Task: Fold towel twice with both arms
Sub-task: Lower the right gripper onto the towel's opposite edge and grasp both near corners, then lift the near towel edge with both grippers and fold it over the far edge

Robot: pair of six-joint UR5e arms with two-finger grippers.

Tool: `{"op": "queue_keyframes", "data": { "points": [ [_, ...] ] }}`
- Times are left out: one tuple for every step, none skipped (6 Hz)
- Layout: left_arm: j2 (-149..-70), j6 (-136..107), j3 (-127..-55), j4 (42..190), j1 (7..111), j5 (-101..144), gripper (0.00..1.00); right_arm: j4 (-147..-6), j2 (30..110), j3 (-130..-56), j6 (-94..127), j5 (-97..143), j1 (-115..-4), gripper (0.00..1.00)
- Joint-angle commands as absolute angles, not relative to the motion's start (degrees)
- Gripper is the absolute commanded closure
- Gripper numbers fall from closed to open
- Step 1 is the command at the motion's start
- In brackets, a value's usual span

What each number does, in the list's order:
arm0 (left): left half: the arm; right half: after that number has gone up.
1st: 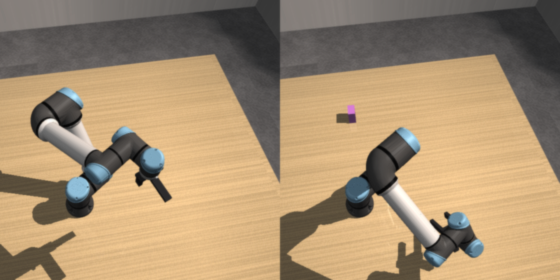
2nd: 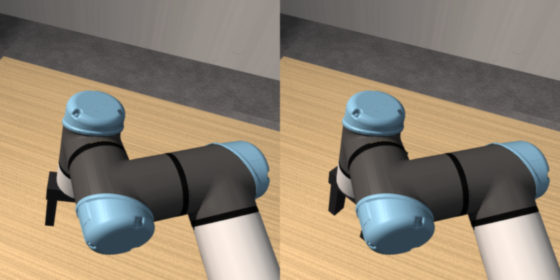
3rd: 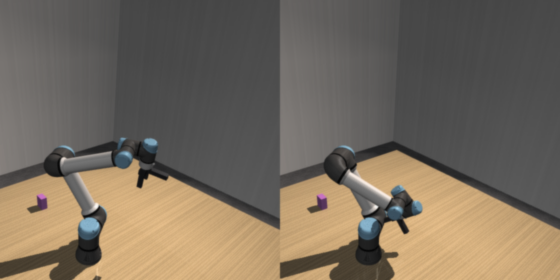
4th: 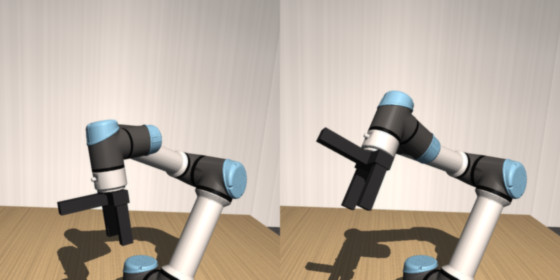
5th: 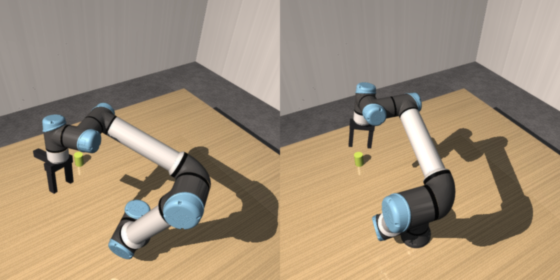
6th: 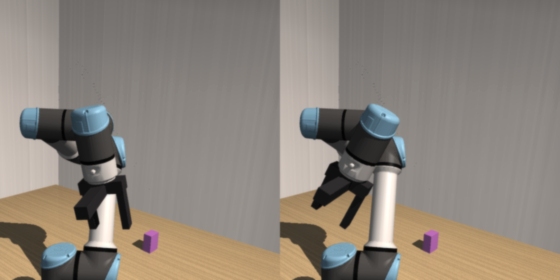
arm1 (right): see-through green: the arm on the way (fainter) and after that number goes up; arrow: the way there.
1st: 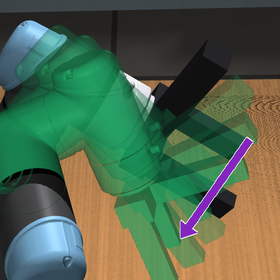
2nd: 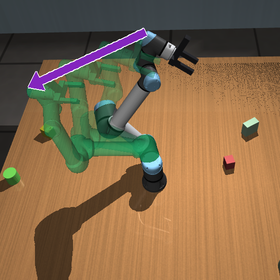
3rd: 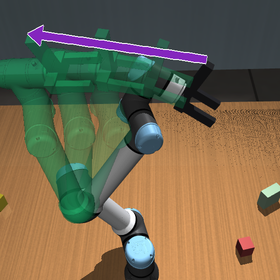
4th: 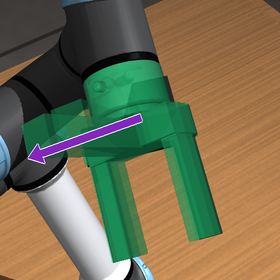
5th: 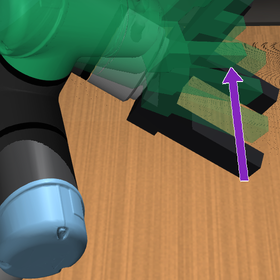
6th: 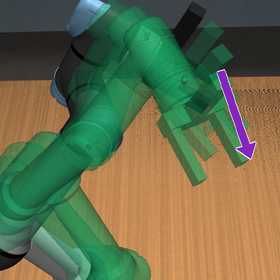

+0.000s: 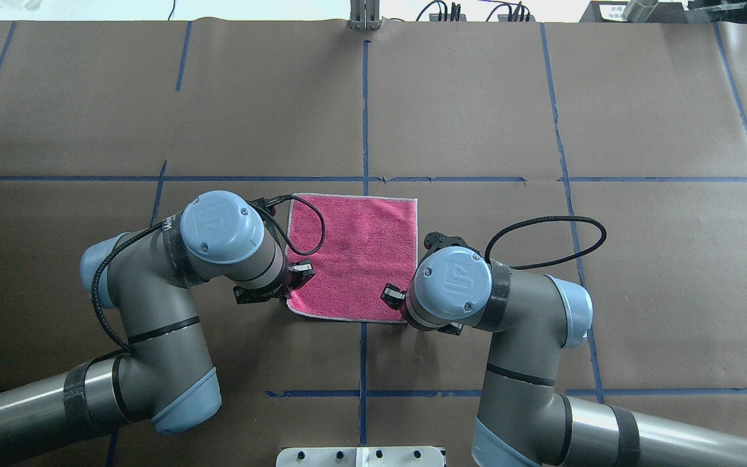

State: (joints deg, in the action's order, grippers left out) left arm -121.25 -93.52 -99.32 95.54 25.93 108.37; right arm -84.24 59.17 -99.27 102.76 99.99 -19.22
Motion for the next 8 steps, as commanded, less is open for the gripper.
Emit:
{"op": "queue_keyframes", "data": {
  "points": [
    [-121.2, -93.5, -99.2, 95.5, 25.9, 108.4, 1.00, -84.5, 59.0, -99.6, 102.7, 100.1, -19.2, 0.97],
    [-121.2, -93.5, -99.3, 95.5, 25.9, 108.4, 1.00, -84.5, 58.9, -99.7, 102.6, 100.1, -19.2, 1.00],
    [-121.3, -93.4, -99.3, 95.5, 26.0, 108.4, 1.00, -84.5, 59.1, -100.8, 102.5, 100.5, -20.3, 1.00],
    [-121.4, -93.1, -99.4, 95.6, 27.1, 108.5, 1.00, -84.2, 59.1, -101.2, 102.3, 100.6, -21.8, 1.00],
    [-121.6, -92.9, -99.3, 95.7, 29.6, 108.5, 1.00, -83.7, 59.1, -101.2, 102.2, 100.6, -23.3, 1.00],
    [-121.6, -92.9, -98.6, 98.3, 30.7, 108.5, 1.00, -83.4, 58.5, -101.0, 102.2, 100.5, -25.0, 0.99],
    [-122.2, -93.0, -98.2, 99.8, 30.7, 108.4, 1.00, -83.4, 58.4, -100.2, 101.9, 100.5, -26.2, 0.99],
    [-122.9, -93.3, -98.0, 99.8, 30.8, 108.4, 1.00, -81.2, 57.9, -98.5, 101.8, 100.4, -27.4, 0.98]
  ]
}}
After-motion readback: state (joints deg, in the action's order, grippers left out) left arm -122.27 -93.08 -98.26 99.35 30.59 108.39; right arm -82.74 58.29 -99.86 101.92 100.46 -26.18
